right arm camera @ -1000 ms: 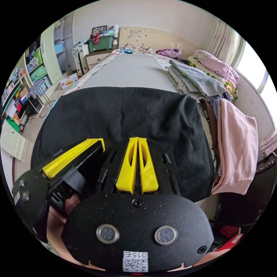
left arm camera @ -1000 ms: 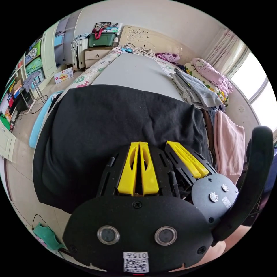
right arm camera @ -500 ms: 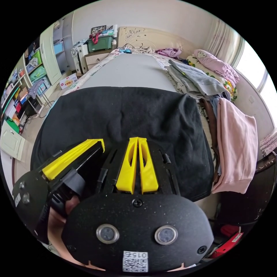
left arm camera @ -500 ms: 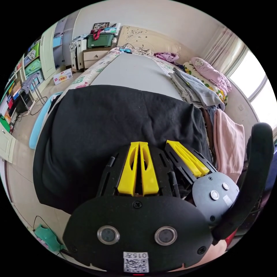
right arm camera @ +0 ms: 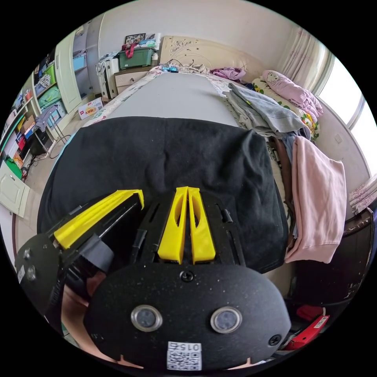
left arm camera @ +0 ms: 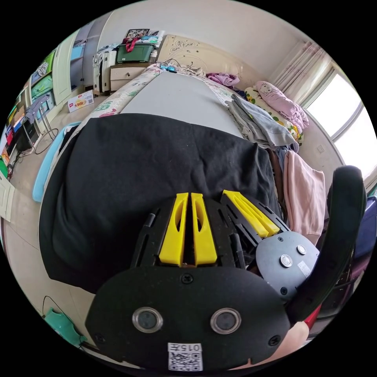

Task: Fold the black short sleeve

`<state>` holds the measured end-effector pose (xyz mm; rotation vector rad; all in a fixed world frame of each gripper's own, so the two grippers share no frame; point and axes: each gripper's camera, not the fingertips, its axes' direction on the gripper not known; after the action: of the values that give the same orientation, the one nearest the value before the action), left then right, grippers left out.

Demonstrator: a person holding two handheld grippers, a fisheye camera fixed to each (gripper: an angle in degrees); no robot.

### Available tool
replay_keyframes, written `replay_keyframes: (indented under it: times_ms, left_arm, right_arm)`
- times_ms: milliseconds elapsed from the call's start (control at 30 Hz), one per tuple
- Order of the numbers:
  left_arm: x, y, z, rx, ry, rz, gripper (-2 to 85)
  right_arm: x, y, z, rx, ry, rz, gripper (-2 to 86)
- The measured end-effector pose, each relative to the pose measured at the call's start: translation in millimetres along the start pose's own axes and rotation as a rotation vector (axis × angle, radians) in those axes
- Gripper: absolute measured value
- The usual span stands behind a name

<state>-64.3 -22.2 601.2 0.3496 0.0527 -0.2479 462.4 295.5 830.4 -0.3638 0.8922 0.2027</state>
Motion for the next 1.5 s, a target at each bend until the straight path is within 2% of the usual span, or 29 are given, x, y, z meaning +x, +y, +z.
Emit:
replay_keyframes:
  times_ms: [367,767,1500]
  left_arm:
    - [-7.8,1.5,-1.8,0.003,0.036,-0.016,0.1]
    - [5.6,-1.5,-0.4,-0.01,-0.039,0.005,0.3]
    - [-8.1,-2.9,-1.0,-0.003,0.015,-0.017,0.3]
  right_arm:
    - [-9.4,0.3,5.4,0.001,0.031,-0.016,-1.0]
    - [-2.1,-1.0,10.3,0.001,-0.03,0.003,-0.9]
    - [-27.4,-5.7,23.2,0.003,0.02,-0.017,-0.9]
